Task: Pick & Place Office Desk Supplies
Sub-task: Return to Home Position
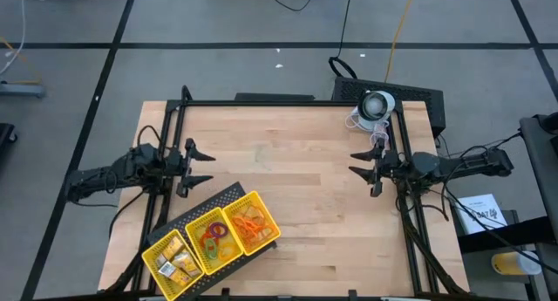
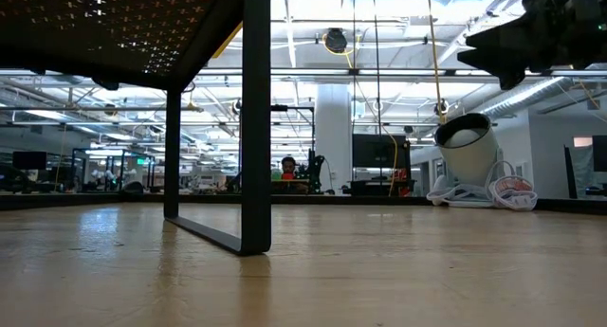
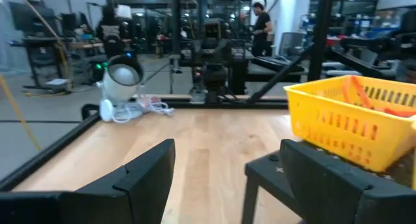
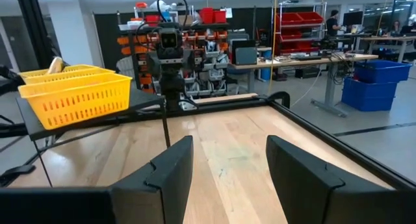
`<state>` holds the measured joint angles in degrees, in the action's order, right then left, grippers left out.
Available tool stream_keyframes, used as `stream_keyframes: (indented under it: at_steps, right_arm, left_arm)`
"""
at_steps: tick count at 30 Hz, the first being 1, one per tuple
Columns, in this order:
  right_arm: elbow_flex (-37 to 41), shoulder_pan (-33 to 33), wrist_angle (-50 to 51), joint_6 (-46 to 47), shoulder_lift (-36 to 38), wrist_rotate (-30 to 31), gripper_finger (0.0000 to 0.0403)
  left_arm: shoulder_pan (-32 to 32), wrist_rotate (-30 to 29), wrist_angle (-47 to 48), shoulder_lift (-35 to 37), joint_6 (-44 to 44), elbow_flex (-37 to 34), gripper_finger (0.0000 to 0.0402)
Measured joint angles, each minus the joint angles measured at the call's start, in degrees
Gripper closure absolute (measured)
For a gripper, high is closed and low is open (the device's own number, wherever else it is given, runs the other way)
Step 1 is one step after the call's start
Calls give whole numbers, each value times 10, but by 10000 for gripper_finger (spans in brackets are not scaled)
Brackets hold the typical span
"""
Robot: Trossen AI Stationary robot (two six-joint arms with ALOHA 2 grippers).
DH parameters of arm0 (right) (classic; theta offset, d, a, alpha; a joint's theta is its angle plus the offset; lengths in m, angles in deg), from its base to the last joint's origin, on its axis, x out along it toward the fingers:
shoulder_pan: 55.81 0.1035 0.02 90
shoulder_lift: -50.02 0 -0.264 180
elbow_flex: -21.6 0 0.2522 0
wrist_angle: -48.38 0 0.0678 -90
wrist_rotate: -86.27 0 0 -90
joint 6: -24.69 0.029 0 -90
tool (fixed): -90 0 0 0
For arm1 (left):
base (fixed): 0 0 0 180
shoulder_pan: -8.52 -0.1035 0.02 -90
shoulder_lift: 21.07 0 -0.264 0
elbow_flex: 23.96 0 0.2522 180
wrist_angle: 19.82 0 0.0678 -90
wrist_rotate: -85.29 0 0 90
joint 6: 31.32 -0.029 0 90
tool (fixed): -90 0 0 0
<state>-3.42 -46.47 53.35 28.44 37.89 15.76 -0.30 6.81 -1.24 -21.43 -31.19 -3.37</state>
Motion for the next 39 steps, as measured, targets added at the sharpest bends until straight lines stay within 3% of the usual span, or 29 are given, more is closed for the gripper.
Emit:
stream_keyframes:
  at_steps: [8, 15, 19, 39]
  right_arm:
    - [32, 0, -11, -9, 13, 1, 216]
    - [100, 0, -95, -3, 14, 2, 216]
    - [101, 0, -78, -4, 11, 0, 216]
    - [104, 0, -76, 3, 12, -1, 216]
  left_arm:
    - [-10, -1, -13, 0, -12, 0, 117]
    - [-10, -1, -43, 0, -28, -19, 117]
    - [-10, -1, -88, 0, -30, -44, 117]
    - [-10, -11, -80, 0, -44, -60, 117]
